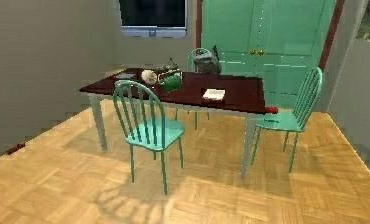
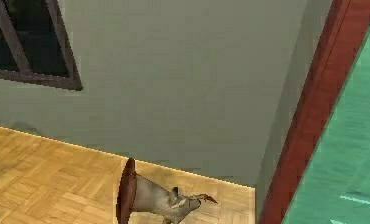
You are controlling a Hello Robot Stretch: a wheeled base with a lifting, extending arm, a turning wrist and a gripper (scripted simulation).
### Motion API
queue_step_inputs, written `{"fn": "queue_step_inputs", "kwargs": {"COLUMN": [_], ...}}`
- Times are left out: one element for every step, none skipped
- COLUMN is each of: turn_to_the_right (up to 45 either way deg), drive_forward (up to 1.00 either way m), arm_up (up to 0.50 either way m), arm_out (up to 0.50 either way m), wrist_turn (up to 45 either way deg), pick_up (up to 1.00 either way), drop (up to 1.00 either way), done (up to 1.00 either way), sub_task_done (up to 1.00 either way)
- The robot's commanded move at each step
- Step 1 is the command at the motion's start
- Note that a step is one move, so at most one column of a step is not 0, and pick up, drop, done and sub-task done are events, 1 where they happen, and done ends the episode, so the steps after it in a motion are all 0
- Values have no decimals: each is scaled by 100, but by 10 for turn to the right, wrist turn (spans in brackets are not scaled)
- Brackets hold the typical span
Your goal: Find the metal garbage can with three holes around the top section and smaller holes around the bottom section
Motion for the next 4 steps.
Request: {"fn": "queue_step_inputs", "kwargs": {"turn_to_the_right": [-270,0,-420,0], "drive_forward": [0,65,0,100], "arm_up": [0,0,0,0], "arm_out": [0,0,0,0], "wrist_turn": [0,0,0,0], "pick_up": [0,0,0,0], "drop": [0,0,0,0], "done": [0,0,0,0], "sub_task_done": [0,0,0,0]}}
